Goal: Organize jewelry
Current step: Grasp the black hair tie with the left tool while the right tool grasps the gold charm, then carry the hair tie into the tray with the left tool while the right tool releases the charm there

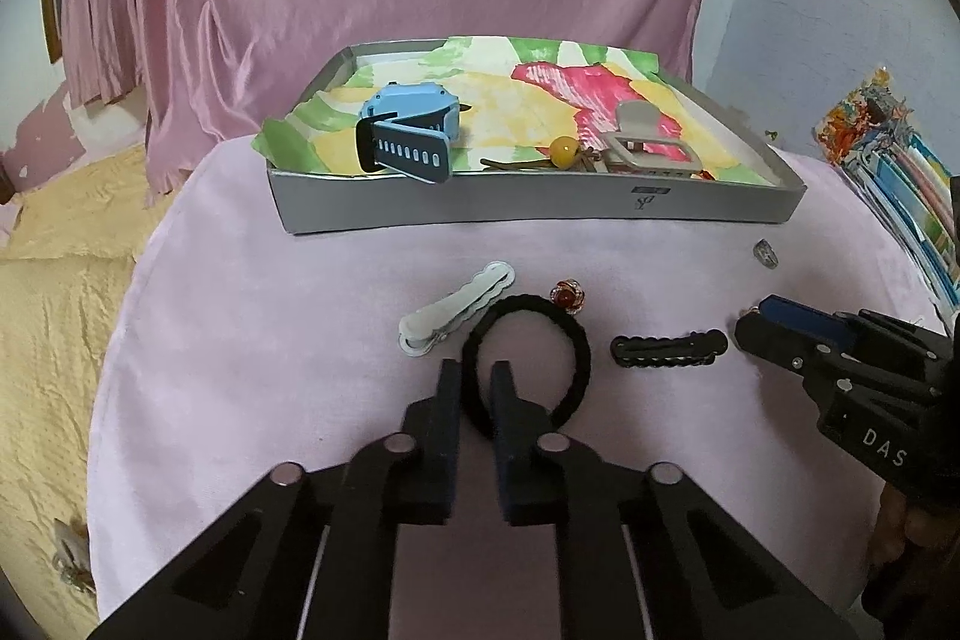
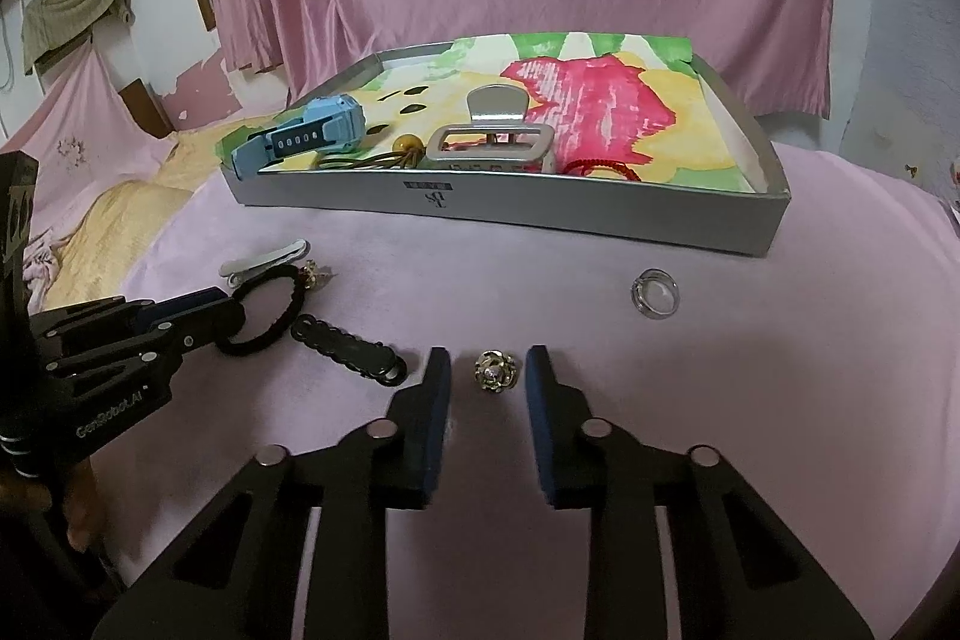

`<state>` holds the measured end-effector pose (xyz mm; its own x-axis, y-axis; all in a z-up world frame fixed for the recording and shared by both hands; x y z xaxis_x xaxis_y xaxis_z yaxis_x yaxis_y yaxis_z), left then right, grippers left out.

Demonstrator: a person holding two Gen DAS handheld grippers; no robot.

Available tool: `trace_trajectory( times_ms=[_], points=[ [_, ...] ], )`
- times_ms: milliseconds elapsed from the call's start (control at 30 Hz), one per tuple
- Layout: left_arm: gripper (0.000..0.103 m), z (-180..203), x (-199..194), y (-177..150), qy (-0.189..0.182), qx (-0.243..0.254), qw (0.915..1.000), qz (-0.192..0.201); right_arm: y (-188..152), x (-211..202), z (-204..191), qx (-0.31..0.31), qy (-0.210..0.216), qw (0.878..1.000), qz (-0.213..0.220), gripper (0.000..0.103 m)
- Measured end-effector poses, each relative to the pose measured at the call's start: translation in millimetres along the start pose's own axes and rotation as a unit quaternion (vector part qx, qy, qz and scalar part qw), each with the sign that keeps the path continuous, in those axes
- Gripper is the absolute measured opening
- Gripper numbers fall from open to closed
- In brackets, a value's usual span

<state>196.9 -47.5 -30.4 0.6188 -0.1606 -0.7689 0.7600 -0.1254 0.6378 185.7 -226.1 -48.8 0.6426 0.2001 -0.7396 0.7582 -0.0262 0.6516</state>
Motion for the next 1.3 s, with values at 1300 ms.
trace_trajectory(
  times_ms=[1300],
  points=[
    [0.005, 11, -14, 86, -0.031, -0.033, 0.9913, 0.124, 59, -19, 46, 0.021, 0.023, 0.994, 0.106, 0.012]
  ],
)
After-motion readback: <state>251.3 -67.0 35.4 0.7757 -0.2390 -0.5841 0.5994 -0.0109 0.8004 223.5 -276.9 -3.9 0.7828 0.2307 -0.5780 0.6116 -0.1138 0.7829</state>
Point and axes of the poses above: each gripper's, at about its wrist camera, not at the fingertips, and x roughly the way its jaws point, z to its right, y to its top, the point moved 1 cm from there along x, roughly the way its jaws point, and after that the axes turned 2 degrees about x, right-handed, at the moved point
